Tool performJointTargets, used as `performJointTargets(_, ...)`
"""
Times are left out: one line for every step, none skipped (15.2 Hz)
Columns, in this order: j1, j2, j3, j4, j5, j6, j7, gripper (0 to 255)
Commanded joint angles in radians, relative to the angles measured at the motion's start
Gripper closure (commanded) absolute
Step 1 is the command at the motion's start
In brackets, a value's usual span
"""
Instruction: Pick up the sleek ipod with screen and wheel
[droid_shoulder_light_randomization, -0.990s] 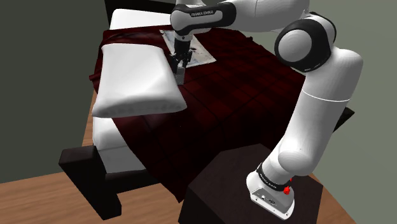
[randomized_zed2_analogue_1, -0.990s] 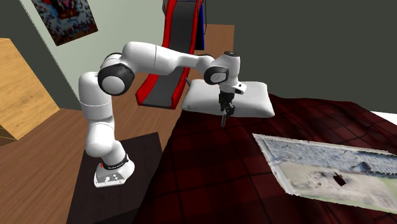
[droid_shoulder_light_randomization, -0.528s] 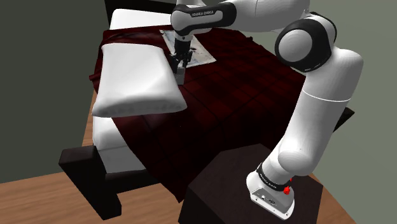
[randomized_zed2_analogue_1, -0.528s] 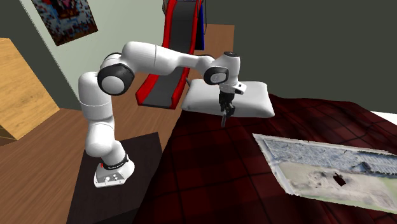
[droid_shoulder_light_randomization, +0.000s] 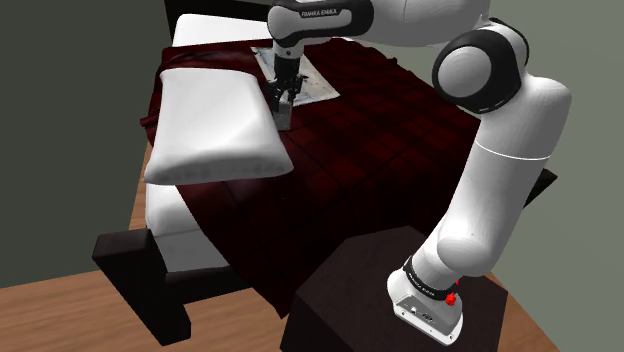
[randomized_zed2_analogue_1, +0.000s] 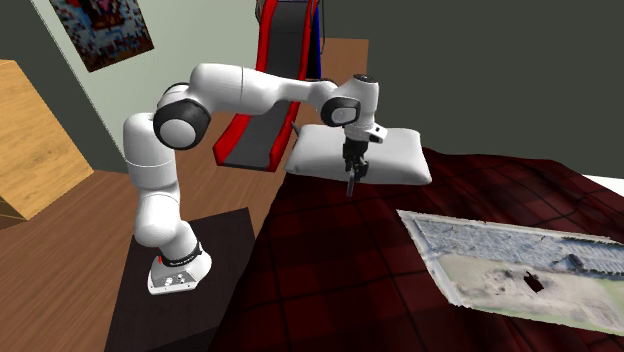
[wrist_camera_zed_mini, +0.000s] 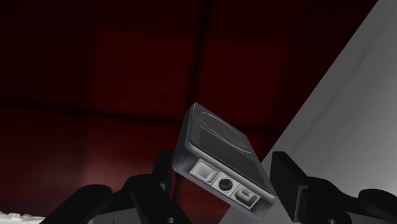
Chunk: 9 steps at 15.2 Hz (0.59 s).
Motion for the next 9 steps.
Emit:
performJointTargets(0.000,0.000,0.000,0.026,0.000,-0.027,0.001,255)
performJointTargets(0.000,-0.001,0.000,0.038,0.000,-0.040,0.001,255)
performJointTargets(0.000,-0.002,0.000,0.051,0.000,-0.054,0.001,255)
performJointTargets(0.000,-0.002,0.000,0.064,0.000,-0.067,0.001,255)
performJointTargets(0.000,-0.002,0.000,0.077,0.000,-0.080,0.001,255)
performJointTargets(0.000,-0.002,0.000,0.091,0.000,-0.094,0.001,255)
performJointTargets(0.000,-0.001,0.000,0.105,0.000,-0.107,0.001,255)
performJointTargets(0.000,-0.001,0.000,0.107,0.000,-0.109,0.001,255)
performJointTargets(0.000,-0.001,0.000,0.107,0.000,-0.109,0.001,255)
